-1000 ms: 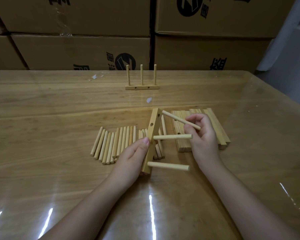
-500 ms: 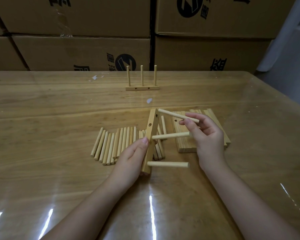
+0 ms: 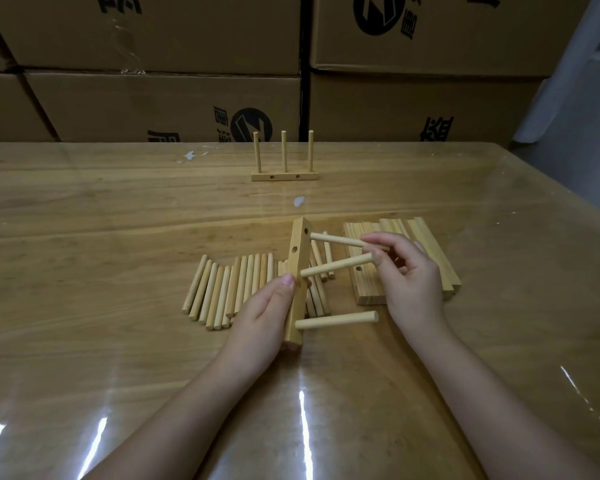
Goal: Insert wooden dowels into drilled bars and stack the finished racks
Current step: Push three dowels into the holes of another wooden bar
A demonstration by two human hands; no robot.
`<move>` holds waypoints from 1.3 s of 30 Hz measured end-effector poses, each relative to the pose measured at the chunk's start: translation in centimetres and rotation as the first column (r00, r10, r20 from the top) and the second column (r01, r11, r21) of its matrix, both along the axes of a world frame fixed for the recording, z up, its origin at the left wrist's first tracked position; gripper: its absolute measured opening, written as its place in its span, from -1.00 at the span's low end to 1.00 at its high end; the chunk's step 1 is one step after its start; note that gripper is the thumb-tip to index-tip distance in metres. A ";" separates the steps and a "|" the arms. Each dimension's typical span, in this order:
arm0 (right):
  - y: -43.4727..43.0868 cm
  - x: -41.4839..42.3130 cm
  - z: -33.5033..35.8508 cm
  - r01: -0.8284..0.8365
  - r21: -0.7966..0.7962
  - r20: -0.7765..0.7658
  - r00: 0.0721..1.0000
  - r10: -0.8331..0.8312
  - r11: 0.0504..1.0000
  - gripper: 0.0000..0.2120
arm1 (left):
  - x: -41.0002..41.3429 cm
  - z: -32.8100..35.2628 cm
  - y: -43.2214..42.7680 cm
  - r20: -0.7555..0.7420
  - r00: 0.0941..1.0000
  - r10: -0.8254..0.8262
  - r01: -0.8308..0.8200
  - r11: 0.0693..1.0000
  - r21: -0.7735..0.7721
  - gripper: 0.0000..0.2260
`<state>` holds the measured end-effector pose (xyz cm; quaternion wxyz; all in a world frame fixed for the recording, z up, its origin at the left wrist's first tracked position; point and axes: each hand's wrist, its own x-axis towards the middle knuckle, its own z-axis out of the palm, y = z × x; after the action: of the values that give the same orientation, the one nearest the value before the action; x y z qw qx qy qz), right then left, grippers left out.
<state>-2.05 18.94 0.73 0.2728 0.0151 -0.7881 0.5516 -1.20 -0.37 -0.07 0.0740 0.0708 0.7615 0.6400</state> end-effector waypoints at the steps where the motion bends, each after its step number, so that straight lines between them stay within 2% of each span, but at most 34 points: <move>1: 0.0 0.0 0.0 0.004 0.016 -0.006 1.000 -0.004 1.000 -0.81 | 0.0 0.0 0.1 0.002 1.000 -0.008 0.008 1.000 0.008 -0.50; 2: 0.0 0.0 0.0 0.002 0.025 -0.009 1.000 -0.002 1.000 -0.81 | 0.0 -0.1 0.2 0.005 1.000 -0.007 0.007 1.000 0.019 -0.55; 4: -0.1 0.0 -0.1 -0.009 0.025 -0.010 1.000 0.009 1.000 -0.83 | 0.2 0.0 0.2 -0.024 1.000 0.017 -0.017 1.000 0.004 -0.76; 5: -0.1 -0.1 -0.1 -0.015 0.021 -0.013 1.000 0.015 1.000 -0.84 | 0.3 0.2 0.2 -0.039 0.999 0.017 -0.018 1.000 -0.017 -0.79; 11: -0.3 0.0 -0.1 -0.014 0.100 -0.062 0.998 0.020 0.995 -0.78 | 0.3 0.3 0.1 -0.085 0.996 -0.022 0.021 1.000 -0.009 -0.52; 15: -0.3 0.0 0.2 0.043 0.148 -0.095 0.995 -0.029 0.988 -0.83 | 0.2 0.4 0.2 -0.102 0.994 -0.046 0.046 0.999 -0.003 -0.52; 21: -0.3 0.1 0.4 0.091 0.170 -0.124 0.990 -0.070 0.981 -0.83 | 0.2 0.5 0.2 -0.106 0.992 -0.064 0.064 0.998 -0.012 -0.67; 27: -0.3 0.2 0.6 0.101 0.161 -0.131 0.988 -0.080 0.982 -0.85 | 0.3 0.5 0.1 -0.092 0.993 -0.070 0.068 0.997 -0.024 -0.63; 32: -0.3 0.2 0.8 0.109 0.155 -0.126 0.988 -0.090 0.982 -0.87 | 0.1 0.3 0.0 -0.056 0.996 -0.066 0.065 0.998 -0.025 -0.42; 39: -0.2 0.2 0.9 0.126 0.197 -0.132 0.986 -0.101 0.972 -0.88 | 0.0 0.3 0.0 -0.029 0.998 -0.047 0.047 0.999 -0.008 -0.44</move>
<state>-1.80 18.74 1.65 0.3481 0.0313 -0.8223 0.4490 -1.16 -0.41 0.21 0.0779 0.0977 0.7630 0.6342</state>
